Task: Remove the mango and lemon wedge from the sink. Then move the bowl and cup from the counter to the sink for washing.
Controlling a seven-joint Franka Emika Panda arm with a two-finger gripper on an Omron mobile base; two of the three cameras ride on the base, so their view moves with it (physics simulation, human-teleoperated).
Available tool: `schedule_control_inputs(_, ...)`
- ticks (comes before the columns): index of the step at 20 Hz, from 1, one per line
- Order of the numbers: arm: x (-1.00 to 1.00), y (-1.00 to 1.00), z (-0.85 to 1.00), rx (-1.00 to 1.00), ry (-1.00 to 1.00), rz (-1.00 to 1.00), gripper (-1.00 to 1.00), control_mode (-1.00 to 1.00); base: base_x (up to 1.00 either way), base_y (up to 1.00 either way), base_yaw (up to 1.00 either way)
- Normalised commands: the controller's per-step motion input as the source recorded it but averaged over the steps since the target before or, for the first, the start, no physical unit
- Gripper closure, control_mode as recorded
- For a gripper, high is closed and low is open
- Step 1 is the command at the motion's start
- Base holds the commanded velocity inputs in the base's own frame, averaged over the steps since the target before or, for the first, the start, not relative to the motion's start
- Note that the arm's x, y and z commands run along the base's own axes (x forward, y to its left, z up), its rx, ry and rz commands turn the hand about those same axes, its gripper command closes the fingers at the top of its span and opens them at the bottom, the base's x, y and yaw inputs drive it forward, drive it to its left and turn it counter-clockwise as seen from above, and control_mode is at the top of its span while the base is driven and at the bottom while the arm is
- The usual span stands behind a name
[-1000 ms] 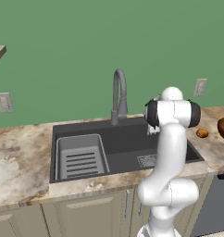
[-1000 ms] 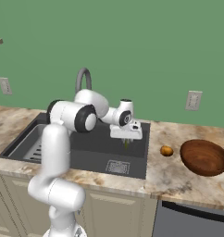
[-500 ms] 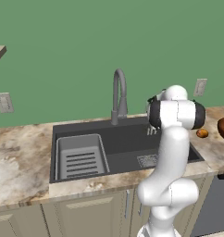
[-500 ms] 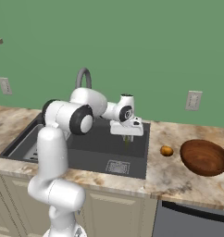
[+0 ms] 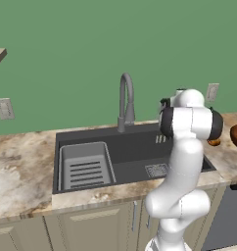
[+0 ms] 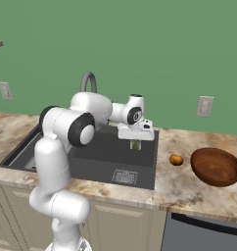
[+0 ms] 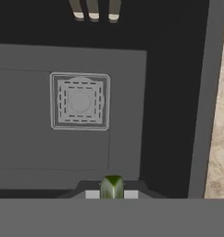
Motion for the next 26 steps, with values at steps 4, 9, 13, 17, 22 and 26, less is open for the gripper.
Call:
schedule_control_inputs(4,-0.21,-0.13,0.25,0.00,0.00,0.00,1.00,-1.00,0.00,0.00,0.00)
schedule_control_inputs(9,-0.22,-0.17,0.19,0.00,-0.01,0.00,1.00,-1.00,0.00,0.00,0.00)
schedule_control_inputs(13,-0.21,-0.19,0.19,0.00,-0.02,0.00,1.00,-1.00,0.00,0.00,0.00)
schedule_control_inputs(17,-0.24,-0.18,0.16,0.00,-0.06,0.00,1.00,-1.00,0.00,0.00,0.00)
schedule_control_inputs(22,-0.28,-0.19,0.07,0.00,-0.11,0.00,1.00,-1.00,0.00,0.00,0.00)
schedule_control_inputs(26,-0.24,-0.23,0.01,0.00,-0.11,0.00,1.00,-1.00,0.00,0.00,0.00)
